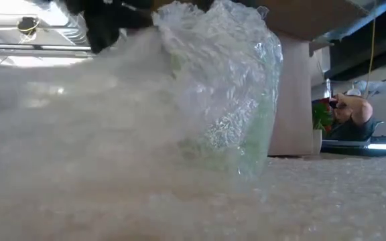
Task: Wrap mug
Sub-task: Wrap the green mug with bubble wrap
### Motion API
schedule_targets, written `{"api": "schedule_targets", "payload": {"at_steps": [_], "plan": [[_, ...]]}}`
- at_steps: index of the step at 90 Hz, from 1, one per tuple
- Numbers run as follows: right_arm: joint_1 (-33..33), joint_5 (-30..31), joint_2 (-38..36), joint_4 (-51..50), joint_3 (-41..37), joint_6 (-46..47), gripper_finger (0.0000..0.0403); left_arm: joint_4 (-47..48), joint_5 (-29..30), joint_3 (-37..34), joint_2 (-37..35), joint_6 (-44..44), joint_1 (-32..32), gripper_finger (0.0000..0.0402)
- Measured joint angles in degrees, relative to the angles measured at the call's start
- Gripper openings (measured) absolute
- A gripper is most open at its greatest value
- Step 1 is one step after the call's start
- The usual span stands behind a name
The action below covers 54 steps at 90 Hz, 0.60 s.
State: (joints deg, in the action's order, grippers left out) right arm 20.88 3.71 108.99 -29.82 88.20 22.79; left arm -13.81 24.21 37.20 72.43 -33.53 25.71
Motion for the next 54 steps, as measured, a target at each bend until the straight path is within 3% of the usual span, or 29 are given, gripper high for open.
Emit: {"api": "schedule_targets", "payload": {"at_steps": [9, 18, 41, 54], "plan": [[-0.94, -2.67, 3.58, -7.09, 3.61, 1.96, 0.0000, 0.44, 0.71, -0.29, -0.62, -0.04, 1.02, 0.0091], [-0.76, -1.61, 4.98, -13.70, 5.03, 4.51, 0.0000, 1.94, 1.74, -0.29, -1.01, 0.51, 1.89, 0.0091], [2.74, 3.60, 2.02, -8.77, 5.34, 5.78, 0.0000, 16.41, 1.28, -0.31, -1.27, -4.03, 2.10, 0.0091], [4.20, 7.01, 0.10, -7.67, 5.33, 6.14, 0.0000, 18.79, 0.38, -0.31, -1.27, -1.51, 0.35, 0.0092]]}}
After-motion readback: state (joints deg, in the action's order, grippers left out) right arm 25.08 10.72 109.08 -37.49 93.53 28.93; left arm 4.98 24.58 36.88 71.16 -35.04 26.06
